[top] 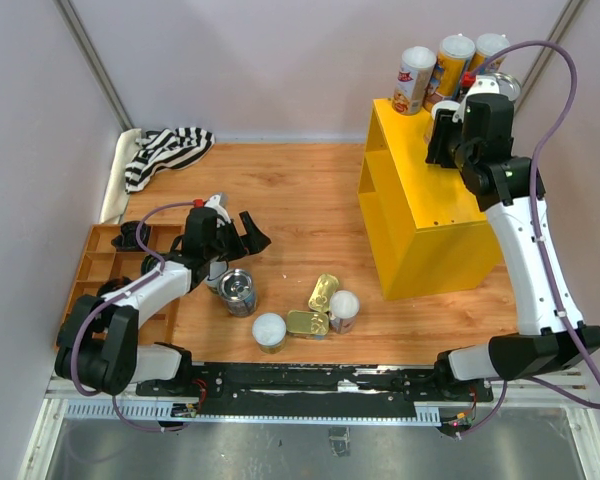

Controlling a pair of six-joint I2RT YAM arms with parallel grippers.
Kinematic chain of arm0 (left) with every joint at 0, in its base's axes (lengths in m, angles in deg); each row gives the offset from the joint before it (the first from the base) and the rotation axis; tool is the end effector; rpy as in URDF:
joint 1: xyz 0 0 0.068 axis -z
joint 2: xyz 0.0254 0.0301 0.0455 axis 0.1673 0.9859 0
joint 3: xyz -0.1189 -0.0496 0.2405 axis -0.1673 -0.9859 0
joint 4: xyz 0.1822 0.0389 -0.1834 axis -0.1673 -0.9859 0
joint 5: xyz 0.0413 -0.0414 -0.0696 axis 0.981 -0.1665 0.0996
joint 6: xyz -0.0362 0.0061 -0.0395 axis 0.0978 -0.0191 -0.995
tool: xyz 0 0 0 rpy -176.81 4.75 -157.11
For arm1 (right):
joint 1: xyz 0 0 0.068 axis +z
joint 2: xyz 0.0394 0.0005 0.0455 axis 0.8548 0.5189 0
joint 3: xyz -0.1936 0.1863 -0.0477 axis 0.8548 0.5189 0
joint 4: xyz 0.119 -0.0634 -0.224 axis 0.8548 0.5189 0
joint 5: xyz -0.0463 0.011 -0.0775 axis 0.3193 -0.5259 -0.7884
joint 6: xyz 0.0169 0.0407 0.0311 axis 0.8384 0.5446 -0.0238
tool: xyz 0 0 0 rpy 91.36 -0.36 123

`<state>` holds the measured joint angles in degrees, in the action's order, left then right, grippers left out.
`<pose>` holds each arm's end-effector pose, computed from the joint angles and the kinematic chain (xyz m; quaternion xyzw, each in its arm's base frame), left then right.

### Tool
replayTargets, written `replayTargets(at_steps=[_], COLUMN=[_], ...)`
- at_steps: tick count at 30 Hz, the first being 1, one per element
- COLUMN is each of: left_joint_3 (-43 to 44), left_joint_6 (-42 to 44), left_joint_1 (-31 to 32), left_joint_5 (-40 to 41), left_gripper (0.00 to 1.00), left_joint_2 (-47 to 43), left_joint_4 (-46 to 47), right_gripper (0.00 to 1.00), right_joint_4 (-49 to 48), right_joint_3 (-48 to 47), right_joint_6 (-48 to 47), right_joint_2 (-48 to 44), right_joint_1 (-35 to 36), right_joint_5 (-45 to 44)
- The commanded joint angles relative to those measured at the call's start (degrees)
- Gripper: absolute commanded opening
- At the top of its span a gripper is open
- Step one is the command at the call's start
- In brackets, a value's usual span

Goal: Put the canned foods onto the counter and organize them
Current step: Place the canned food on the counter.

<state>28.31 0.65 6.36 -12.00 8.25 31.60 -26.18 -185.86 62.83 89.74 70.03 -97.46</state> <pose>0.2517 -0.0798 0.1956 -0.0693 0.8710 -0.2780 0.3990 0.2799 0.0498 0.4753 0.0474 0.8150 0.0439 0.5759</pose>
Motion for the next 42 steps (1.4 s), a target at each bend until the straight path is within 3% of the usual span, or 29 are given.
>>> replayTargets(at_steps=[1,22,31,37,42], left_joint_3=[1.57,2.26,3.25,8.07,7.84], left_joint_6=[0.55,1.05,1.80,9.72,15.32], left_joint_1=[0.36,0.66,1.89,13.82,22.69], left_joint_5=[-0.60,-0.51,0.50,13.12,9.96], left_gripper=[1.00,1.00,0.99,0.99,1.00], left_joint_2=[0.60,-0.10,-1.34,-5.62,-11.54], left_joint_4=[1.71,0.18,-1.74,-6.78,-1.09], right_gripper=[0.50,0.50,0.62,0.74,0.79], right_joint_4=[-1.54,-1.15,-3.06,-7.40,-11.72], right_joint_3=[-1.37,-2.08,0.18,6.89,12.35], right_joint_6=[1.83,3.57,2.44,1.17,1.14], right_joint_2=[1.19,1.72,-1.35,-7.95,-15.20], right_joint_1=[-0.61,-1.20,-0.46,3.13,3.50], right_joint_5=[1.86,-5.18,-1.47,-2.58,-0.27])
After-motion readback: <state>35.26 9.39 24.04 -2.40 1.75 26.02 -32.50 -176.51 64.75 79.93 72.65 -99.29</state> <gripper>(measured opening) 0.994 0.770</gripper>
